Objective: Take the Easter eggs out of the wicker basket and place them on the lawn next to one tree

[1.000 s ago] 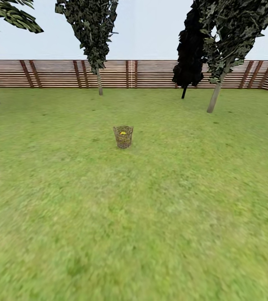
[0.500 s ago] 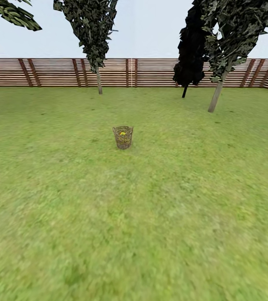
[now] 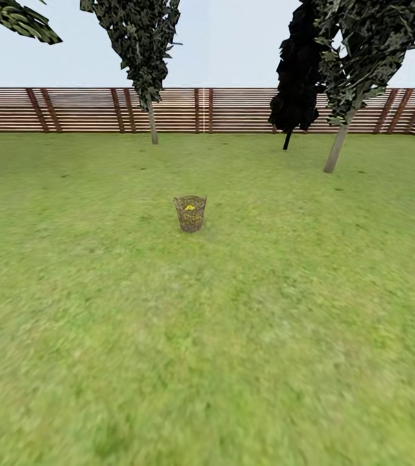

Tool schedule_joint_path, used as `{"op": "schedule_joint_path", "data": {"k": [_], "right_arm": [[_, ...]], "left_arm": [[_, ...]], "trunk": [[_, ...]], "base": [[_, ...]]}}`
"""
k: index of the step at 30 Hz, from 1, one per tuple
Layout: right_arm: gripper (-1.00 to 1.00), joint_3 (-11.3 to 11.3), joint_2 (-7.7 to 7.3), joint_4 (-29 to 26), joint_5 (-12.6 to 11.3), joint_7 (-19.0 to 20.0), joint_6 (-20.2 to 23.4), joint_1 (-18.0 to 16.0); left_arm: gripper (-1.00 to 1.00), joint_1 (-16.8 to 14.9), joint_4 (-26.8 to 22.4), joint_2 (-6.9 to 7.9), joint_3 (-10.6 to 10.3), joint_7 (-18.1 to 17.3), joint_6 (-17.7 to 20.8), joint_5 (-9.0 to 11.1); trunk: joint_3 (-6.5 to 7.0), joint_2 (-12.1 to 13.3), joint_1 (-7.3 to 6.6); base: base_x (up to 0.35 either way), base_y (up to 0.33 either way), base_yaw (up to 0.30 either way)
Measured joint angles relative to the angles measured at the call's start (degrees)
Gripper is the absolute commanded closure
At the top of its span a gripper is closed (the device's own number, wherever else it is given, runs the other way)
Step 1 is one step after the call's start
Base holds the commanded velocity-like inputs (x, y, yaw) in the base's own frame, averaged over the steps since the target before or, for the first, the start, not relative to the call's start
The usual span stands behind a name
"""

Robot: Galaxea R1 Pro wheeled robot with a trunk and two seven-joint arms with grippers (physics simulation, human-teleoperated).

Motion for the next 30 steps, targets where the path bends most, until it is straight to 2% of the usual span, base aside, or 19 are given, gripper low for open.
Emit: {"op": "schedule_joint_path", "data": {"k": [30], "right_arm": [[-1.00,0.0,0.01,0.0,0.1,0.0,0.0,0.0]], "left_arm": [[-1.00,0.0,0.0,-0.04,-0.1,0.0,0.0,0.0]], "trunk": [[-0.78,0.0,0.00]], "base": [[0.179,0.000,0.000]]}}
